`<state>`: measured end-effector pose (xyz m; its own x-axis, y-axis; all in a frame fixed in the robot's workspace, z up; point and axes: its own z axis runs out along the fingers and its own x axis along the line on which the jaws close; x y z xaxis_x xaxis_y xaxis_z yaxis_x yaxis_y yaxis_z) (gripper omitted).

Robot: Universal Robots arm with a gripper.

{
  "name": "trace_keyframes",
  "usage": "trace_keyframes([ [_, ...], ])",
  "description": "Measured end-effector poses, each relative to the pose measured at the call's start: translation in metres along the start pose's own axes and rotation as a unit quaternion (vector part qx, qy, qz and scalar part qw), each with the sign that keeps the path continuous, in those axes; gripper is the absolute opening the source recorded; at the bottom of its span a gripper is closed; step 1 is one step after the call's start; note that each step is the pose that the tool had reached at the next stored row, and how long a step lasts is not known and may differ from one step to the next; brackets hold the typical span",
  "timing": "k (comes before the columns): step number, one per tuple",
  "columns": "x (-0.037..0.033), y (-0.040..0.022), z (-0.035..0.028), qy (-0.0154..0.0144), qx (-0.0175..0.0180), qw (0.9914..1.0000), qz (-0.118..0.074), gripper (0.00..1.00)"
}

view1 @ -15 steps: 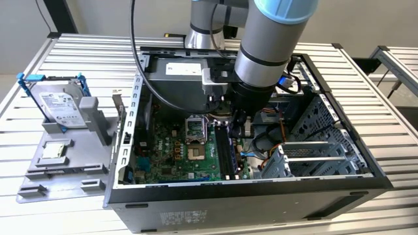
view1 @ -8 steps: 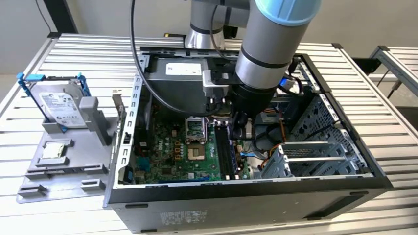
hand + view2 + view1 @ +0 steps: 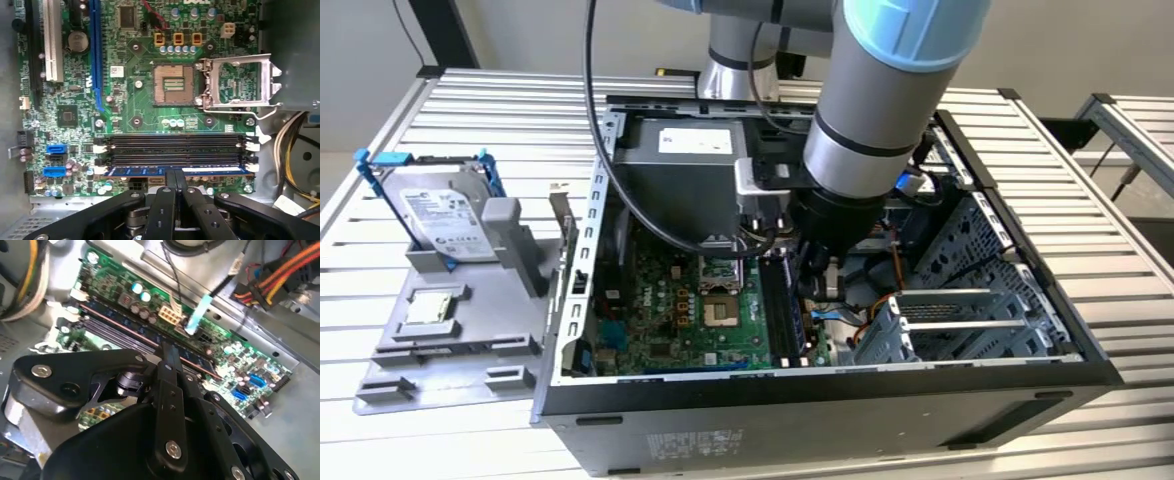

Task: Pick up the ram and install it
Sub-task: 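Press down the ram until it locks into place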

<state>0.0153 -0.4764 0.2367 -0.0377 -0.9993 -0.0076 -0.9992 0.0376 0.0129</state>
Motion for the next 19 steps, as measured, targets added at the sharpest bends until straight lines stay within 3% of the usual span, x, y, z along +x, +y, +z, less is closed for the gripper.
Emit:
trace_keyframes([
  [3, 0.0, -0.0007, 0.0011, -0.0001, -0.0001, 1.0, 0.0, 0.0],
  [10, 0.0002, -0.0008, 0.0133, 0.0007, -0.0005, 1.0, 0.0, 0.0],
  [14, 0.0005, -0.0009, 0.0176, 0.0014, -0.0036, 0.99999, 0.0, 0.0],
  [17, 0.0003, -0.0009, 0.0156, 0.0021, -0.0051, 0.99998, 0.0, 0.0],
  [19, 0.0003, -0.0007, 0.0069, 0.0019, -0.0052, 0.99998, 0.0, 0.0],
])
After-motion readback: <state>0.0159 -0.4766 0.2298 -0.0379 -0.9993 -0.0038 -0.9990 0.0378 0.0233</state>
